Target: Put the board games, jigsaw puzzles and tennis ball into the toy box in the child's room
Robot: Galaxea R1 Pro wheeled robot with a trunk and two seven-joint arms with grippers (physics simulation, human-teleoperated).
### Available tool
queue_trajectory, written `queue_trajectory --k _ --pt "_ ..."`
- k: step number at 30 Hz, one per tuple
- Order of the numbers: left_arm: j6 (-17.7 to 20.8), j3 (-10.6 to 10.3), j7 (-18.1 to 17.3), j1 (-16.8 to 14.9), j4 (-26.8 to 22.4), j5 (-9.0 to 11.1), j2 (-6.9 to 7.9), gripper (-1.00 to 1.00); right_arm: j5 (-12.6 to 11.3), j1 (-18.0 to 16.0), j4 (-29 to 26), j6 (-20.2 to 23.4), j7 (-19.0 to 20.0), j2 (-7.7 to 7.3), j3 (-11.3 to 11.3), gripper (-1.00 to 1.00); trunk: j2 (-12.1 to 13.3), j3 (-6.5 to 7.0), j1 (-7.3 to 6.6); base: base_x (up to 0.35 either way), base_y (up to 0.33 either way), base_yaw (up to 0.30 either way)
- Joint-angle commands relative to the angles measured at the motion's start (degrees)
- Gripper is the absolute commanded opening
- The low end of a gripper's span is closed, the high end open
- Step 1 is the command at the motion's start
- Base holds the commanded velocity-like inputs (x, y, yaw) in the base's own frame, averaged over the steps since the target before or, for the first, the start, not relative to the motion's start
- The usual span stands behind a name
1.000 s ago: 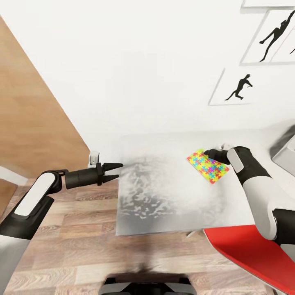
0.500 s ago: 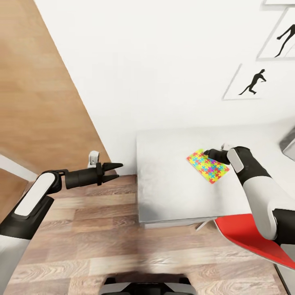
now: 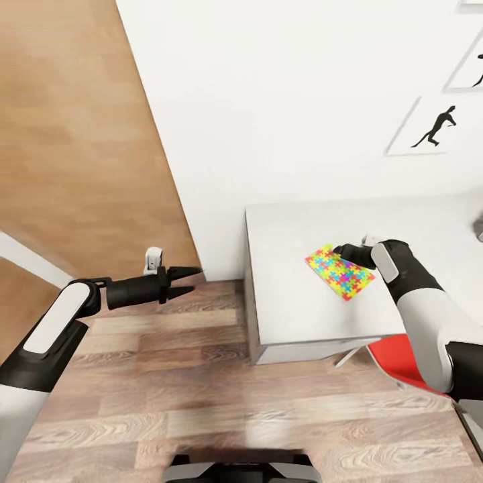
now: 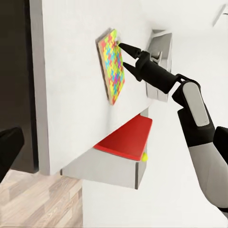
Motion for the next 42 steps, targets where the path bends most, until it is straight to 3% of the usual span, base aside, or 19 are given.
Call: queue_trajectory --k 1,34,42 --pt "0.06 -0.09 -0.03 -0.06 0.02 0.07 0.04 1.0 -1.12 -0.01 1.45 0.22 -0.47 0.01 -0.02 1.0 -0.08 -0.09 0.03 -0.135 0.263 0.0" --pt "0.06 -0.01 -0.06 -0.05 0.0 0.07 -0.02 1.0 -1.14 -0.05 1.35 0.27 -0.47 -0.13 -0.02 1.0 -0.08 -0.09 0.03 -0.088 0.272 0.0" --pt "0.06 -0.03 -0.09 -0.05 -0.06 0.06 -0.04 1.0 -1.14 -0.02 1.35 0.24 -0.47 -0.2 -0.02 1.0 -0.08 -0.09 0.03 0.0 0.067 0.0"
